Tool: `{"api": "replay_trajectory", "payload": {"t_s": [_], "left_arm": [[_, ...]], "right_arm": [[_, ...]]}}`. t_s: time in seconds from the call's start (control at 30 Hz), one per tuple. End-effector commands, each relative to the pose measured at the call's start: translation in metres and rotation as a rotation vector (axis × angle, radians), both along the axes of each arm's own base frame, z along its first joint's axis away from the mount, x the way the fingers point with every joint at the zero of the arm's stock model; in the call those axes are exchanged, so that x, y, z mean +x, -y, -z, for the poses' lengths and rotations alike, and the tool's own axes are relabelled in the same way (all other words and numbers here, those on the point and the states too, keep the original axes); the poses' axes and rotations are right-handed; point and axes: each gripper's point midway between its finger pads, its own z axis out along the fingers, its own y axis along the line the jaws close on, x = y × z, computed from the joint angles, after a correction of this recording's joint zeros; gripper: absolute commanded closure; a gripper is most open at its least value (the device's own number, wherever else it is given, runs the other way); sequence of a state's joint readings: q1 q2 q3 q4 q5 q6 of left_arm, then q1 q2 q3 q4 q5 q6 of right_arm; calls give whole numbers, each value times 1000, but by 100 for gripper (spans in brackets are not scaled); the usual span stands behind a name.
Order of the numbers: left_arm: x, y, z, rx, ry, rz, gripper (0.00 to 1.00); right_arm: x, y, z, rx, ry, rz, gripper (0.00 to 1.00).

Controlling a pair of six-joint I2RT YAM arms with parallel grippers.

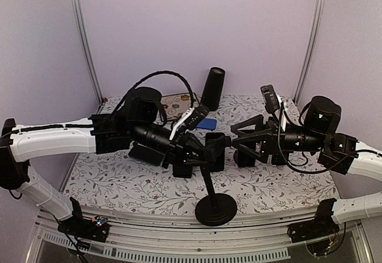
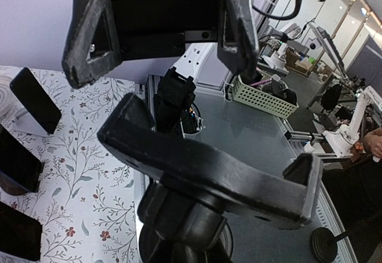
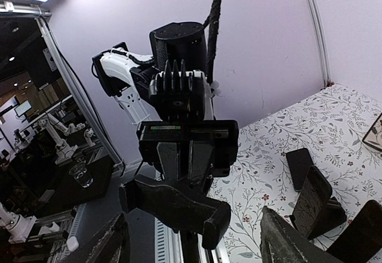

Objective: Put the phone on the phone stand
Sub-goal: Pass from the left arm to the right

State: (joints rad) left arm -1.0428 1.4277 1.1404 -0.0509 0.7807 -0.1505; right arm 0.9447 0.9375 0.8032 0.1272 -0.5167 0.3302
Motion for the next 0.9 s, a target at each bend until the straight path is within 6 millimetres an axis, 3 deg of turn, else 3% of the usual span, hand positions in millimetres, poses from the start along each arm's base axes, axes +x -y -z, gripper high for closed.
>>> {"api": "replay_trajectory", "payload": {"t_s": [0.0,0.27,0.6,0.87], "left_arm": [[-15,14,-40,-140,56,90,100],[-16,24,-32,-129,48,110,100],[-16,25,-17,-97,31,115,100],[-18,21,-13,-89,35,111,100]], "right_arm": [[-5,-2,7,17,-30,-26,28],[-8,-2,24,11,-69,-45,35],[-21,-11,22,66,-114,-156,54],[-22,-13,24,82,-156,-177,59]]}}
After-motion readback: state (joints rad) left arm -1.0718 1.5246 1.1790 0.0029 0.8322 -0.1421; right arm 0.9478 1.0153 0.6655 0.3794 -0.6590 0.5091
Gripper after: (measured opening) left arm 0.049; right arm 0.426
